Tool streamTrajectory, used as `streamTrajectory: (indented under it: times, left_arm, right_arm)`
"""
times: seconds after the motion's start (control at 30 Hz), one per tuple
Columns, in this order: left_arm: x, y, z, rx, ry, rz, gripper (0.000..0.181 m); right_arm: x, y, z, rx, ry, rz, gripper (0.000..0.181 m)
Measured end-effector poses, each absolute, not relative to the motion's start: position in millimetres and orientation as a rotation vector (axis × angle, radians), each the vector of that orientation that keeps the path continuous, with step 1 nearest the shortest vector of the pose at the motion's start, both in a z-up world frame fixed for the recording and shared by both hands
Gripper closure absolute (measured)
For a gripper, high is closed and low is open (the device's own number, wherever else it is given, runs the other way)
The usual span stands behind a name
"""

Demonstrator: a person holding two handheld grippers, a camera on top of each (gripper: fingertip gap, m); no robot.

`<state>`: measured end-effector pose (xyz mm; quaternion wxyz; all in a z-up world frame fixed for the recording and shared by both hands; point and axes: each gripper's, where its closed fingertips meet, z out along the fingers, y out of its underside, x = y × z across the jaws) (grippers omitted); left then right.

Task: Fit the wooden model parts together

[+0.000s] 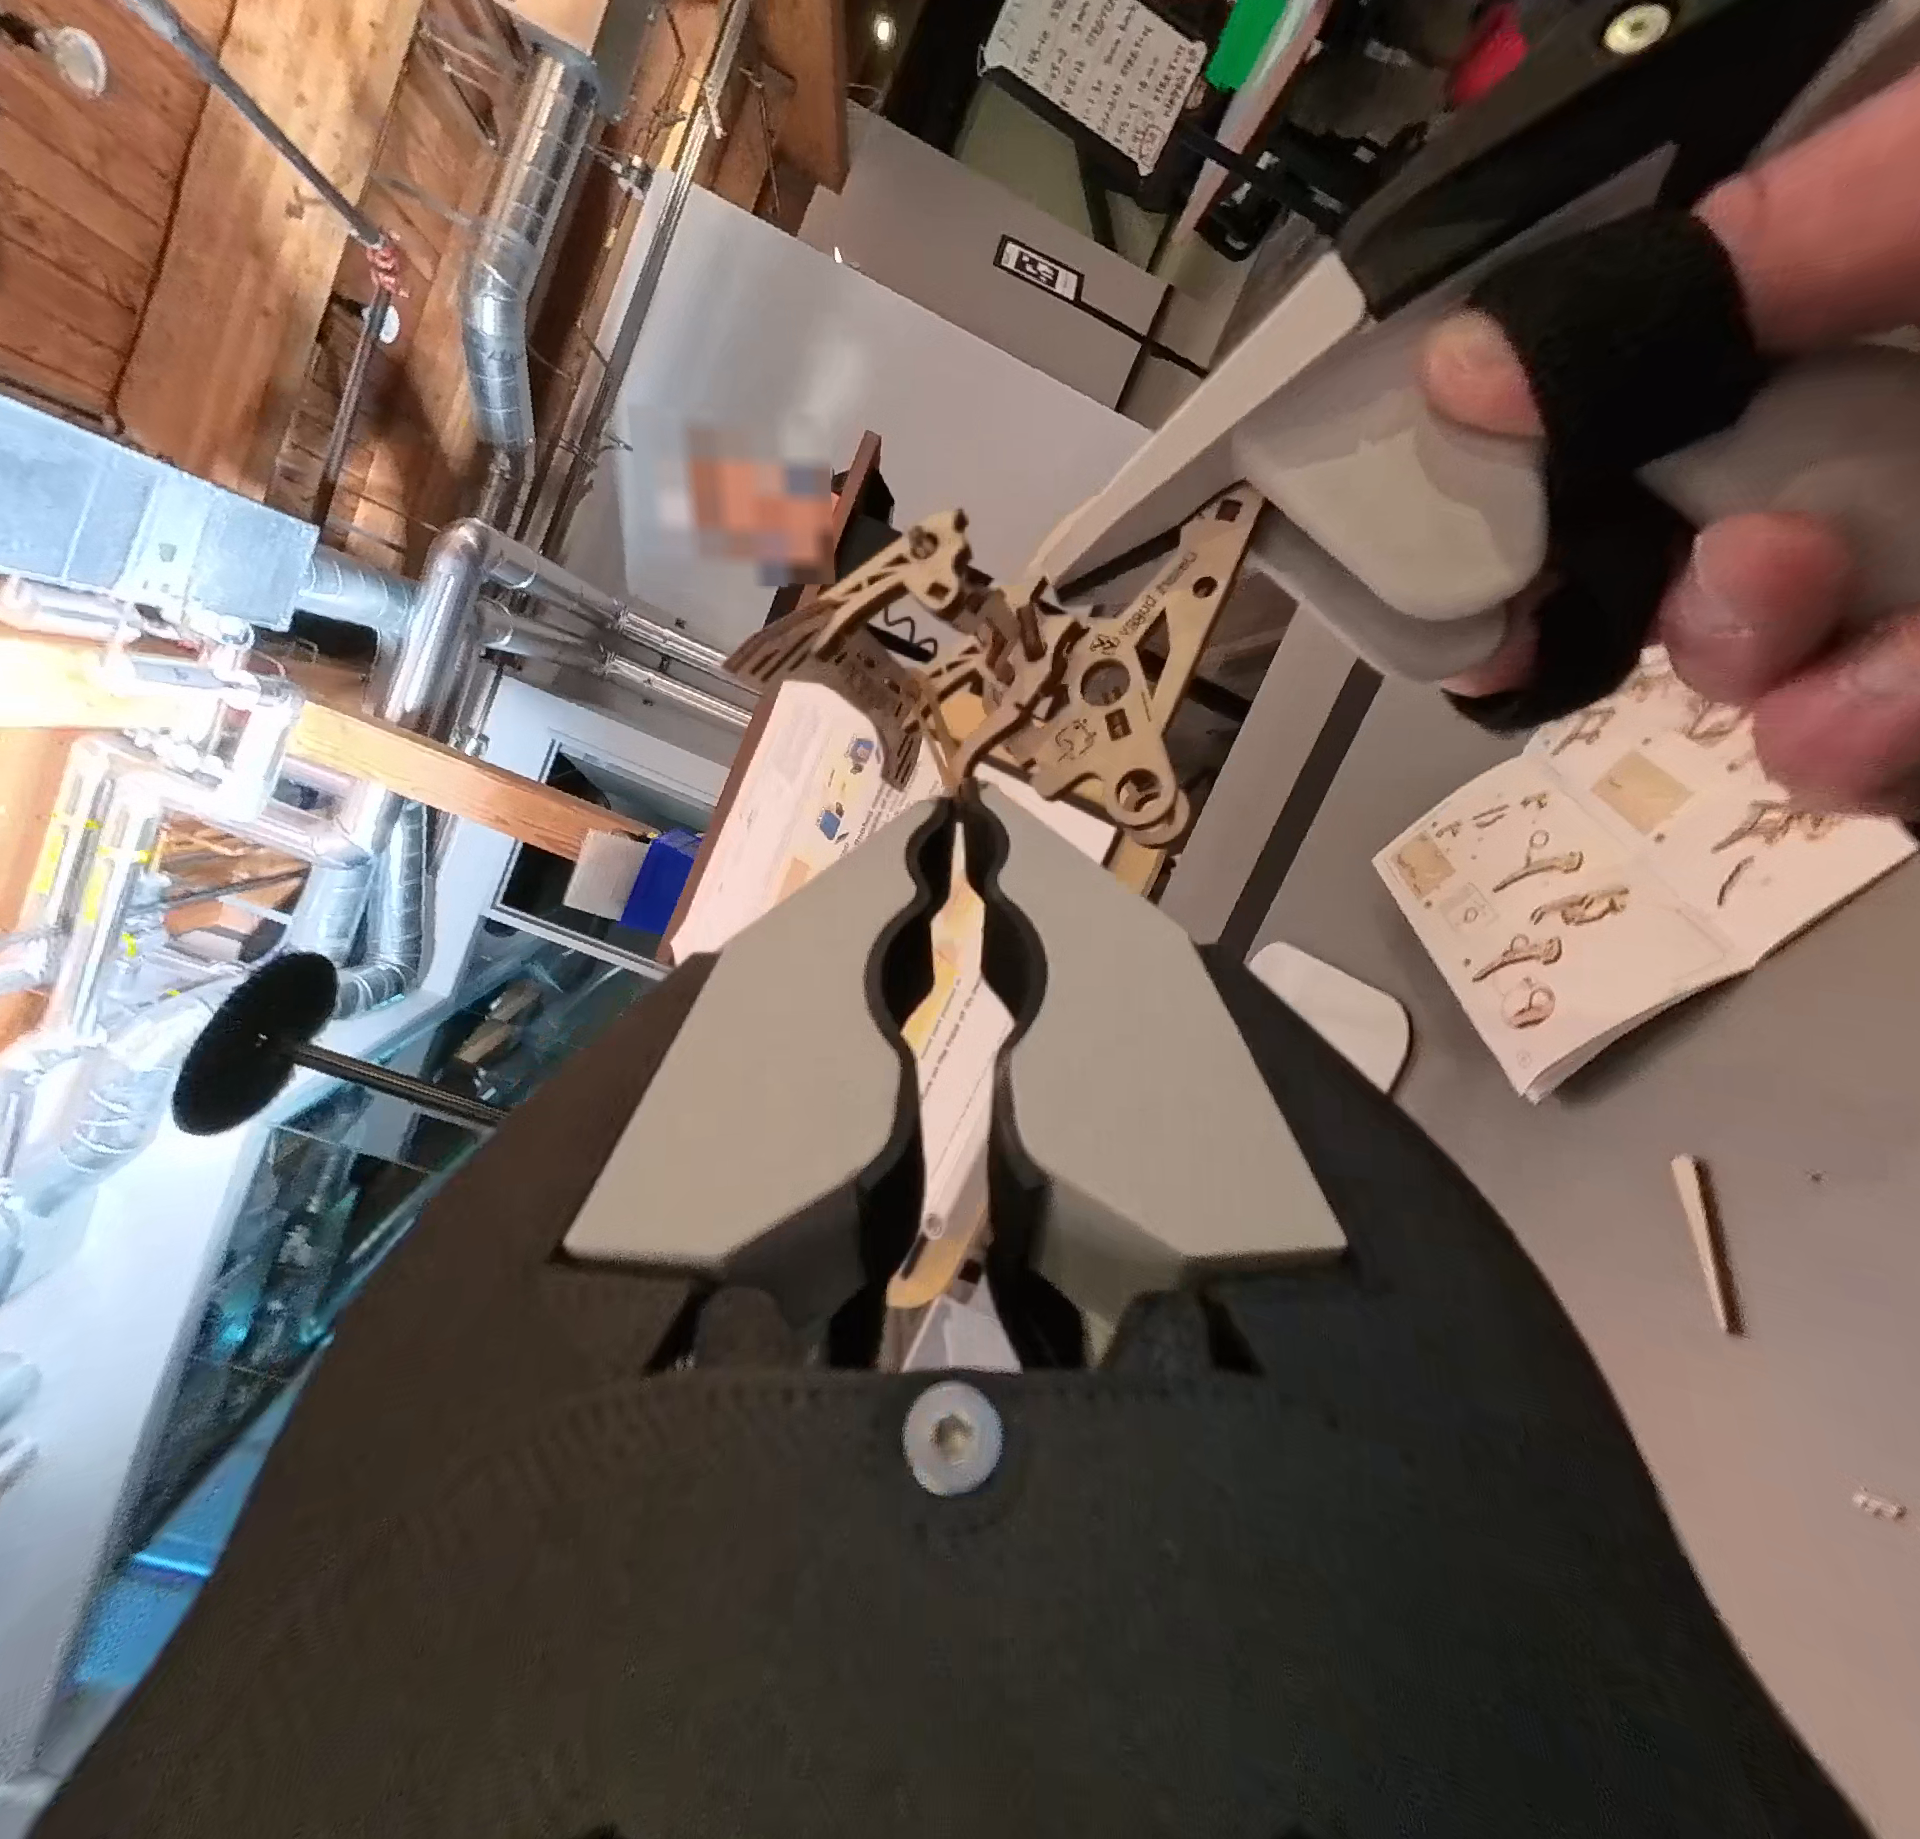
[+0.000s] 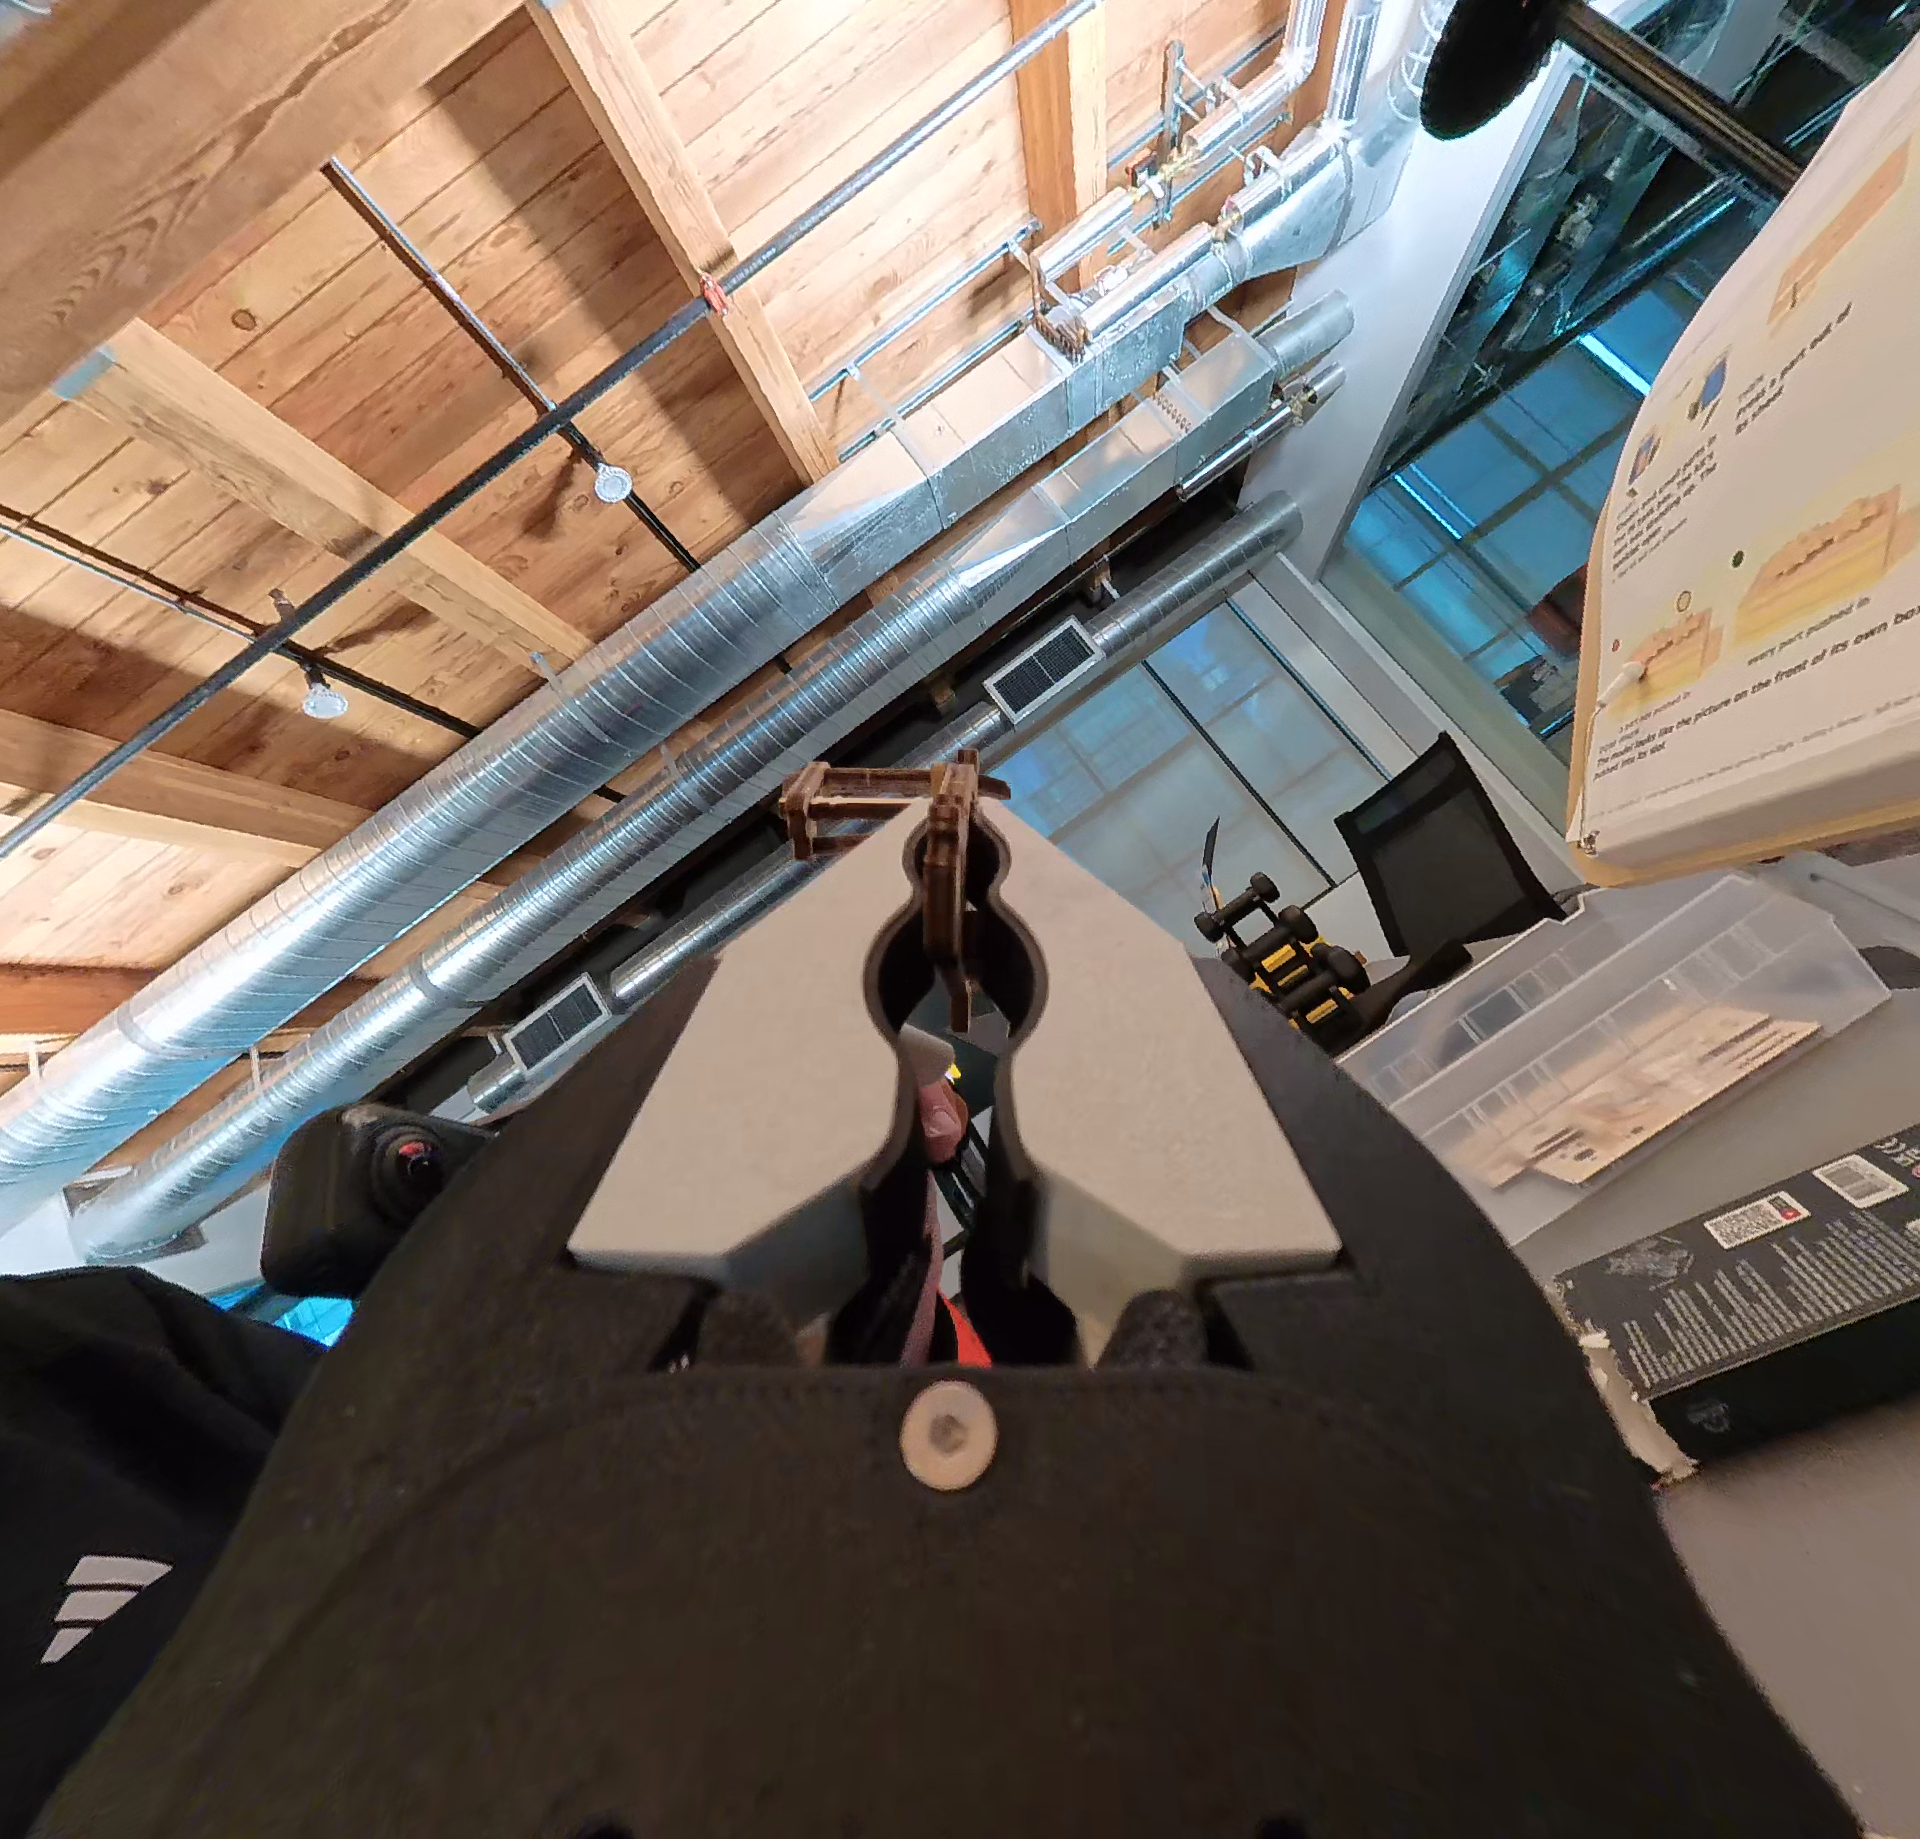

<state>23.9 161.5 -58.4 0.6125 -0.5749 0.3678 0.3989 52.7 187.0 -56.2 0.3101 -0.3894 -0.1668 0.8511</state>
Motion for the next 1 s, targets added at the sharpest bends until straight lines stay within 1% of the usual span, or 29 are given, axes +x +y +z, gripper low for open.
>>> streamTrajectory:
  times: [0.4,0.57,0.7,0.77,0.83,1.0]
  left_arm:
    - [48.9,165.4,-68.8,-1.333,0.818,0.750,0.181]
    - [37.1,158.4,-50.0,-1.376,0.712,0.533,0.169]
    - [34.0,160.5,-36.8,-1.390,0.663,0.403,0.166]
    - [32.4,164.3,-38.8,-1.426,0.650,0.312,0.163]
    - [34.8,163.4,-39.9,-1.420,0.666,0.228,0.164]
    - [43.3,158.7,-43.2,-1.380,0.739,0.333,0.164]
  right_arm:
    - [63.7,192.3,-51.1,-0.989,-0.409,2.232,0.181]
    - [66.2,190.0,-50.4,-0.984,-0.448,2.225,0.181]
    - [61.7,183.4,-48.8,-0.979,-0.495,2.211,0.181]
    - [59.4,180.0,-48.2,-0.970,-0.516,2.223,0.181]
    - [58.5,178.4,-48.4,-0.966,-0.522,2.236,0.181]
    - [55.8,178.7,-50.7,-0.983,-0.524,2.226,0.181]
